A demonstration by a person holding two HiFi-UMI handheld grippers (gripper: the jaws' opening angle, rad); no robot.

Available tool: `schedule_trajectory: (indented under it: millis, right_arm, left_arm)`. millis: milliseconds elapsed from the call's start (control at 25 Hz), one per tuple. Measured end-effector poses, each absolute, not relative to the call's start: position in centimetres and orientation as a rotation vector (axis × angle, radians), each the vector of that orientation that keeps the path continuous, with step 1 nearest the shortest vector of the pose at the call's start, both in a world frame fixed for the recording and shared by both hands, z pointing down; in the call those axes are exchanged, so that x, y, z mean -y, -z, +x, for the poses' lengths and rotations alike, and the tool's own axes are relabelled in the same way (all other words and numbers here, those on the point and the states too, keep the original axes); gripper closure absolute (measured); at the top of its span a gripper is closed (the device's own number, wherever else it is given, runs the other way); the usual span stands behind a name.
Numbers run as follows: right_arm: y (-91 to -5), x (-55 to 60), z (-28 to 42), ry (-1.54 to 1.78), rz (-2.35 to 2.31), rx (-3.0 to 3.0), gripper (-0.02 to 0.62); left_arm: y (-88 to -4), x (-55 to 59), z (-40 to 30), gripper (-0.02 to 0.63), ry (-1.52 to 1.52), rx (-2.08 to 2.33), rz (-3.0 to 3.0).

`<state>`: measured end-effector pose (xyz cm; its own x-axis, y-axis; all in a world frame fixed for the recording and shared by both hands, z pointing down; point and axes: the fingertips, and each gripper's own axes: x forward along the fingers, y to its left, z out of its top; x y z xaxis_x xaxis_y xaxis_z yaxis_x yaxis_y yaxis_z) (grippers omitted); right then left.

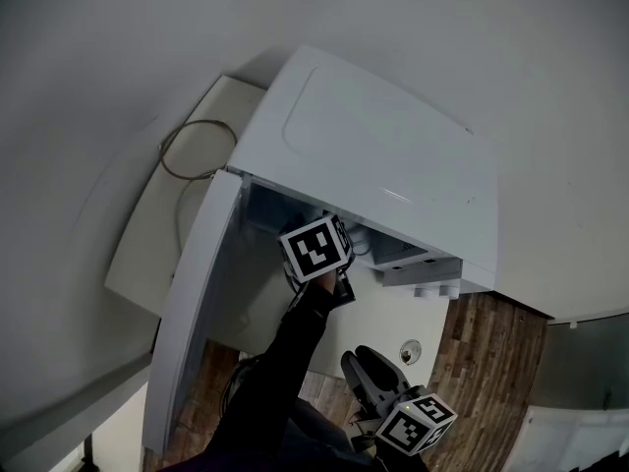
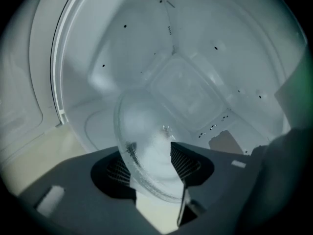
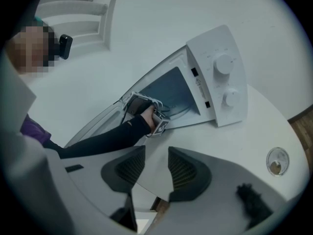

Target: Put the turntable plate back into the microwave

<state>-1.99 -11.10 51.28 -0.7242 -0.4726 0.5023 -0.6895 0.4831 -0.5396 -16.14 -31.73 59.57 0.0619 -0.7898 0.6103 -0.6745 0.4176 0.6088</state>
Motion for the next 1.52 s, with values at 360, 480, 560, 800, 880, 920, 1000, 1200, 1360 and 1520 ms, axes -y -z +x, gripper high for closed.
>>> schedule_trajectory:
  millis: [360,480,560,800,880,920,1000,1200,1360,1520]
  right_arm:
    - [-51.7,11.2,-0.8,-1.112,0.996,2.440,0.442]
    - [-51.8,11.1,-0.8,-1.108,0.983,2.438,0.442]
    - [-51.8,10.8,-0.9,-1.112,0.973,2.440,0.442]
    - [-52.1,10.3,-1.1,-1.129,0.958,2.439,0.442]
    - [-52.2,10.2,-0.8,-1.133,0.958,2.436,0.442]
    - [-52.2,10.2,-0.7,-1.135,0.958,2.436,0.442]
    - [-52.2,10.2,-0.5,-1.138,0.963,2.438,0.442]
    - [-51.8,10.4,-0.5,-1.116,0.972,2.462,0.442]
    - [-51.4,10.8,-0.6,-1.097,0.969,2.485,0.442]
    - [-50.6,11.8,-0.6,-1.056,0.993,2.522,0.442]
  left_arm:
    - [-60.0,32.1,-15.5,0.348,0.016,1.700,1.442]
    - [-60.0,31.8,-16.0,0.334,-0.041,1.743,1.447]
    - [-59.8,31.4,-16.8,0.288,-0.103,1.815,1.445]
    - [-60.0,31.2,-17.2,0.251,-0.166,1.929,1.428]
    - [-60.4,31.0,-17.6,0.219,-0.209,1.963,1.404]
    - [-60.3,30.9,-17.8,0.219,-0.229,1.984,1.406]
    - [-59.4,31.1,-18.3,0.204,-0.345,2.085,1.445]
    - [-58.1,31.8,-17.6,0.213,-0.480,2.158,1.564]
    - [-57.4,30.1,-17.6,0.393,-0.333,2.152,1.564]
    - [-56.2,28.0,-17.5,0.597,-0.287,2.182,1.597]
